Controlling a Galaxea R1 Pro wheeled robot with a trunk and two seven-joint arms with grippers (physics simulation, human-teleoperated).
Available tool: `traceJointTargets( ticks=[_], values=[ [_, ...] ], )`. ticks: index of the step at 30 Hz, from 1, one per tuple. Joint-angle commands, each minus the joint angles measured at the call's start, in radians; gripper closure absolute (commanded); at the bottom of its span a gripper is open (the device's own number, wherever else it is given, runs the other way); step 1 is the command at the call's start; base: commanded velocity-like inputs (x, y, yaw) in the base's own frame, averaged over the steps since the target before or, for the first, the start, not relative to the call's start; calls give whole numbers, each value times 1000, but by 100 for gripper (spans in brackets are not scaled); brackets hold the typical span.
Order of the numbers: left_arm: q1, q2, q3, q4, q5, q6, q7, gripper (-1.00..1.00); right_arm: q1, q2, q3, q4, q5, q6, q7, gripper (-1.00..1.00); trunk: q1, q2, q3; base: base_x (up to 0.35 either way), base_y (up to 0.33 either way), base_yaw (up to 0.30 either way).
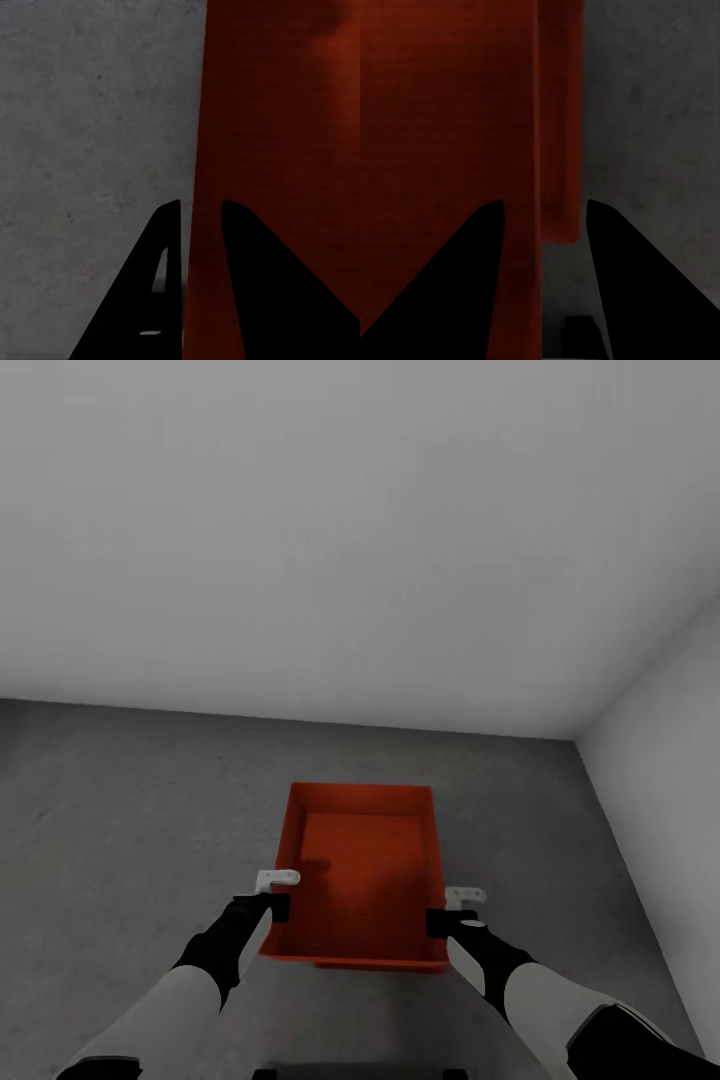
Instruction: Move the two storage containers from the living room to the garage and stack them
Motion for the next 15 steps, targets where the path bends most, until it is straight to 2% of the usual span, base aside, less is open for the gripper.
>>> traceJointTargets(
  ticks=[1,15],
  values=[
    [0,0,-12,1,20,4,4,100,-1,-33,14,-1,7,3,-72,100,0,-1,-1,0,-61,1],
    [0,1,-12,2,20,4,3,100,-1,-33,14,-2,7,2,-73,100,0,-1,-1,0,-182,0]
  ],
)
